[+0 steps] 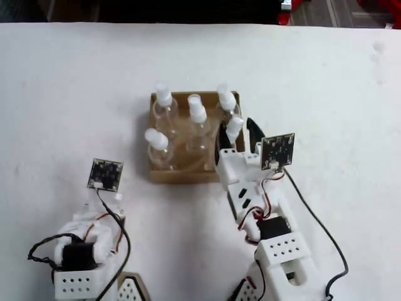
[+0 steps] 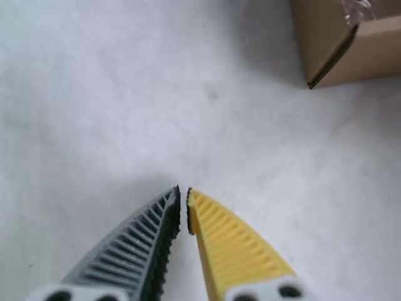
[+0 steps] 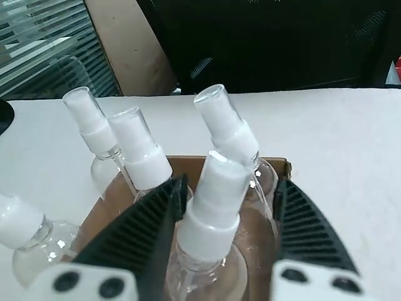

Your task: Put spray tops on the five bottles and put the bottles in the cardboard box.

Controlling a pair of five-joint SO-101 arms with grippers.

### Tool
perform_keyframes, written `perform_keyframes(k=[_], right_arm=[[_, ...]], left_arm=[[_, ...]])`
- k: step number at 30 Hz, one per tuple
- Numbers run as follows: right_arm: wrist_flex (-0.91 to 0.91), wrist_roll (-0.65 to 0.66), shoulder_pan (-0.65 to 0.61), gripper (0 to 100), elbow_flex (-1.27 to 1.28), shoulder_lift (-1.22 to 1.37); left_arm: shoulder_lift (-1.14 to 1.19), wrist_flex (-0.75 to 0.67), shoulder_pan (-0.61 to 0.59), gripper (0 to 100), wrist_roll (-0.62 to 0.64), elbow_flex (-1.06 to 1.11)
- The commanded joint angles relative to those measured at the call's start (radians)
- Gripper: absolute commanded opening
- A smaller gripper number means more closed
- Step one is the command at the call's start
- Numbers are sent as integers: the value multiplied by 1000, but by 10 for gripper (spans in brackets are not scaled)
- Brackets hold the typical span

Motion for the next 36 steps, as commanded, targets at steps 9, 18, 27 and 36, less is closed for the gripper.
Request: perform_keyframes(k=[9,18,27,36], right_arm=[[-21,-11,-61,98,-43,-4],[-21,-9,-62,98,-43,-10],[128,-11,-64,96,-41,-168],[128,-9,-61,94,-51,-171]], left_arm=[[-8,-23,13,25,-6,-2],[-8,-23,13,25,-6,-2],[-8,-23,13,25,-6,-2],[-8,-23,13,25,-6,-2]])
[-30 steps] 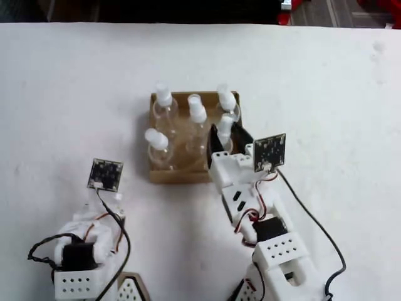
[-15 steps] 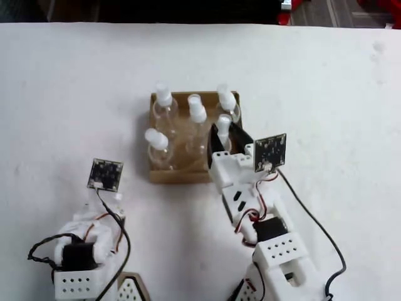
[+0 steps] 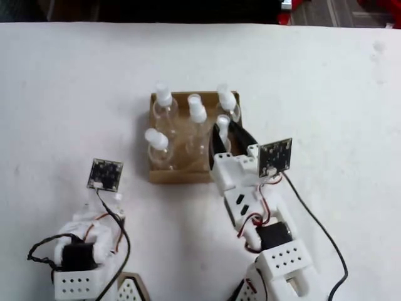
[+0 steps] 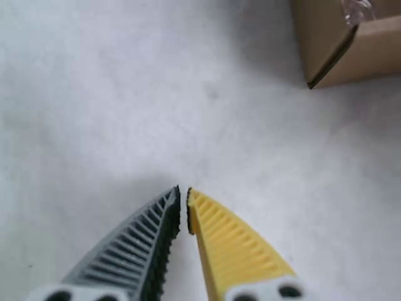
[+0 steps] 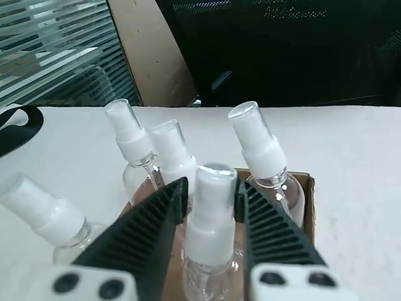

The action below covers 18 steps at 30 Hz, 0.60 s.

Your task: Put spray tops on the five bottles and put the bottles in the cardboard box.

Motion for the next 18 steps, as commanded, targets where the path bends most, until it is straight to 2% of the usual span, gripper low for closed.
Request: perform_keyframes(k=[1,5,12,18], right_arm=[[5,-12,-4,94,-55,-13],[5,-14,-4,94,-84,19],[5,-15,-4,94,-180,220],[12,-15,-4,87,-173,211]], left_arm=[[-8,-23,13,25,-6,-2],[-8,-23,13,25,-6,-2],[-8,-23,13,25,-6,-2],[-8,-23,13,25,-6,-2]])
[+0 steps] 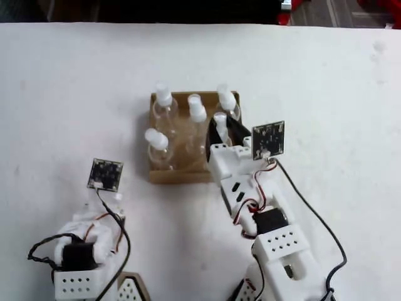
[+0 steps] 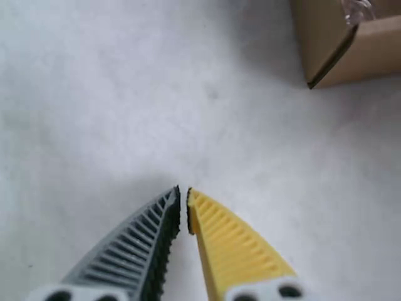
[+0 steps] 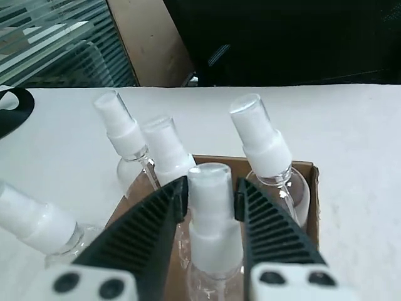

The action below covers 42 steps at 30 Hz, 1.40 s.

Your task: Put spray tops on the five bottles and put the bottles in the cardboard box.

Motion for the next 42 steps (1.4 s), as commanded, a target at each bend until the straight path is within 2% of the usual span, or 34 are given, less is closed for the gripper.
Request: perform_keyframes(k=[1,3,10,17,26,30,39,42], right_arm=[[5,-9,-4,68,-32,-7],[2,-5,-4,9,-20,-19],[2,-2,-1,16,25,-97],[1,-2,64,16,44,-91],[1,0,39,16,63,-77],[1,0,-10,16,87,-77],[1,2,-5,16,89,-77],[-27,84,-4,16,106,-77]], left_arm=[[-8,-23,13,25,-6,-2],[-8,-23,13,25,-6,-2],[-8,-23,13,25,-6,-2],[-8,-23,13,25,-6,-2],[-8,-23,13,25,-6,-2],[-8,-23,13,25,-6,-2],[-8,-23,13,25,-6,-2],[-8,-23,13,25,-6,-2]])
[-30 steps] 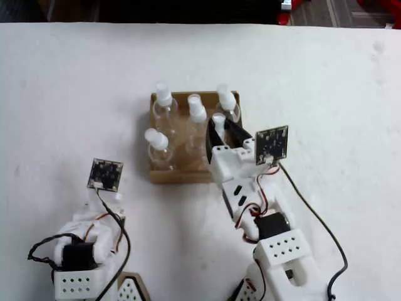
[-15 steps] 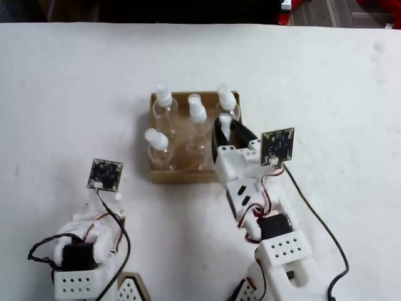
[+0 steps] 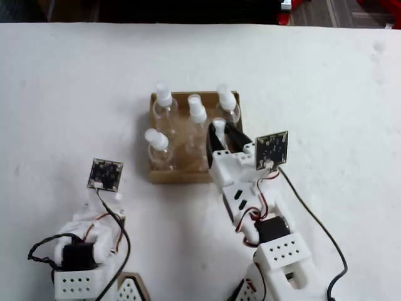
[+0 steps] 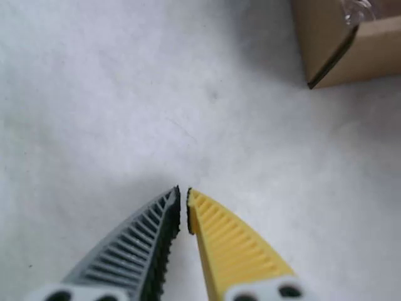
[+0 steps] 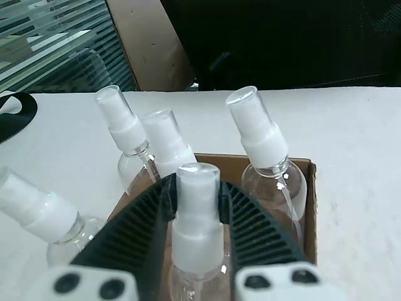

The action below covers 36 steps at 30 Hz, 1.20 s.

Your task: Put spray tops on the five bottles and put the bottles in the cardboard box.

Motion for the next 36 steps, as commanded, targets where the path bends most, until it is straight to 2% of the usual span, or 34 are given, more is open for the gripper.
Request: perform_keyframes(k=[1,6,23,29,36], right_arm=[[-62,109,-5,16,37,5],[-325,164,-15,16,173,8],[-311,157,22,16,221,16],[-229,101,2,16,219,10],[-311,97,-4,26,221,7]], left_arm=[[-8,-23,13,25,-6,-2],[-8,-23,13,25,-6,-2],[-8,-23,13,25,-6,-2],[-8,-23,13,25,-6,-2],[-8,-23,13,25,-6,-2]])
